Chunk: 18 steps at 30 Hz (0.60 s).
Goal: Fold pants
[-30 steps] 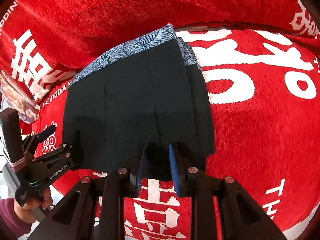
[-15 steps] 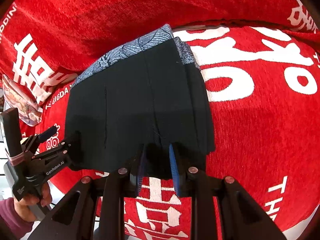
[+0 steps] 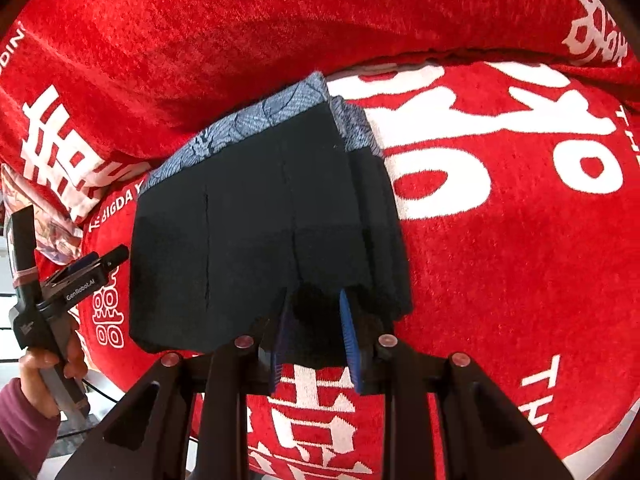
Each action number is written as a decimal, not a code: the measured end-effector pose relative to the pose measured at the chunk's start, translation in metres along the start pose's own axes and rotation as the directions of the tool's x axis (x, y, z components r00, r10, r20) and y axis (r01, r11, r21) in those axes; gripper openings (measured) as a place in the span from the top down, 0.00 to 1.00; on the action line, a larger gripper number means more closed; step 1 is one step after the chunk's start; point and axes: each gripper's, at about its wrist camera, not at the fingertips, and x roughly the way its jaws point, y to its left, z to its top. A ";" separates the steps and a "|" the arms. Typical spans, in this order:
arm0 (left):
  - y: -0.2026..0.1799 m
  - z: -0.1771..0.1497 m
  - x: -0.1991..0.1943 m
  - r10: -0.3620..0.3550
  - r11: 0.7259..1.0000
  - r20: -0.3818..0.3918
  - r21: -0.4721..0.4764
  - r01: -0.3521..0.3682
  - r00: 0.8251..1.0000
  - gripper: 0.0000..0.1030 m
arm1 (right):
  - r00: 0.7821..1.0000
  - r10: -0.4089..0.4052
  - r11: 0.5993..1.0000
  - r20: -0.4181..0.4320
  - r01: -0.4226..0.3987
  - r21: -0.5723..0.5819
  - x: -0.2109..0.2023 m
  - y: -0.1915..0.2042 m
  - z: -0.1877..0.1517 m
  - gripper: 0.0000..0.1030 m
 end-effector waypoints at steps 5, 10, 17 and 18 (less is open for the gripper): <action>0.009 0.012 0.006 -0.059 0.997 -0.010 -0.056 0.059 0.998 0.23 | 1.000 -0.008 1.000 0.011 0.008 0.010 -0.002 -0.001 0.004 0.69; -0.002 0.016 0.023 -0.033 0.999 -0.042 -0.033 0.032 0.999 0.23 | 0.999 -0.023 1.000 0.023 0.023 0.008 -0.002 0.001 0.005 0.69; -0.012 0.016 0.025 -0.008 1.000 -0.028 0.024 0.009 1.000 0.23 | 0.996 0.022 1.000 0.088 -0.022 -0.001 -0.005 0.000 0.041 0.53; -0.013 0.016 0.025 -0.007 1.000 -0.029 0.027 0.008 1.000 0.23 | 0.995 0.023 1.000 0.095 -0.023 -0.002 -0.004 -0.001 0.049 0.53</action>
